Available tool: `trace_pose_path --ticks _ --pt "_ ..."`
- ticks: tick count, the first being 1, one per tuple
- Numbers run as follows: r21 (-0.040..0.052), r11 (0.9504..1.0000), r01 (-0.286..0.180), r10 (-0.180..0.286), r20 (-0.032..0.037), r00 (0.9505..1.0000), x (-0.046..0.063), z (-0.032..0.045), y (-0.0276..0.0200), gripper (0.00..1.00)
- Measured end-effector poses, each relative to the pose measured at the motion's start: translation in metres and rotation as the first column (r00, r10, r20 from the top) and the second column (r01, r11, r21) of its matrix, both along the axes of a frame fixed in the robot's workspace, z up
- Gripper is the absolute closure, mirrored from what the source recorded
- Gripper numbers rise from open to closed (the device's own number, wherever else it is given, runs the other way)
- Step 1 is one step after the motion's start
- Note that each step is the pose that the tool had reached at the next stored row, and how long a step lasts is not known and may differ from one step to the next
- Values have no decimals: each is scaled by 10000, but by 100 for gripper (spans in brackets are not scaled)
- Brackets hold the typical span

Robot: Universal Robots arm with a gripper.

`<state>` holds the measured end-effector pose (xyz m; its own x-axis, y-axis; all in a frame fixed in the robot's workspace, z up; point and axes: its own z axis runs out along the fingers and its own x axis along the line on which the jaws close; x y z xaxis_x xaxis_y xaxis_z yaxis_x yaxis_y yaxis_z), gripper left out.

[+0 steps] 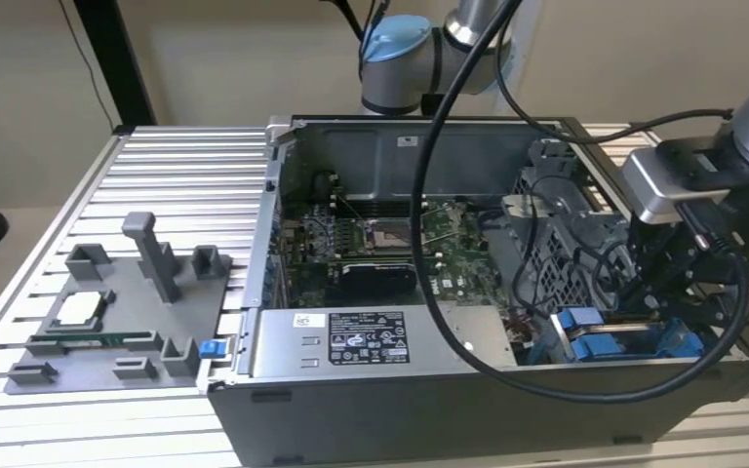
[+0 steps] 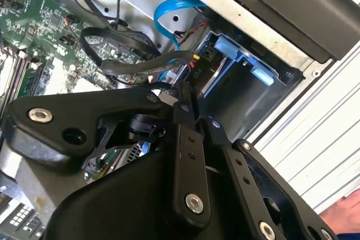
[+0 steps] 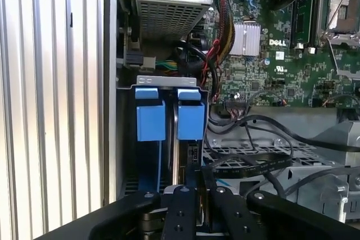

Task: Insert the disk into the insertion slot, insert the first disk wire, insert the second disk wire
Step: 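Insert the second disk wire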

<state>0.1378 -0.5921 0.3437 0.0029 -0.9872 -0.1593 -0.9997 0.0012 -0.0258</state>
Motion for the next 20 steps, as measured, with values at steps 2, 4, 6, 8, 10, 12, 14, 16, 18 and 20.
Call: trace_pose_path --ticks 2,4,6,8,10,12,14,16,18,20 --pt "1 10000 1 -1 1 10000 2 -3 0 100" --pt "3 10000 1 -1 3 10000 2 -6 1 100" --pt "4 10000 1 -1 4 10000 3 -9 3 100" --pt "2 10000 1 -1 7 10000 3 -12 5 100" --pt "0 10000 0 0 13 10000 4 -16 6 100" --pt "-3 10000 -8 8 25 10000 4 -21 7 100" --pt "-3 10000 -18 18 43 10000 4 -28 8 100" --pt "10 10000 -21 21 59 10000 4 -45 8 100" --pt "-2 10000 -21 21 66 10000 4 -58 7 100" --pt "-10 10000 -20 20 72 10000 3 -74 7 100"
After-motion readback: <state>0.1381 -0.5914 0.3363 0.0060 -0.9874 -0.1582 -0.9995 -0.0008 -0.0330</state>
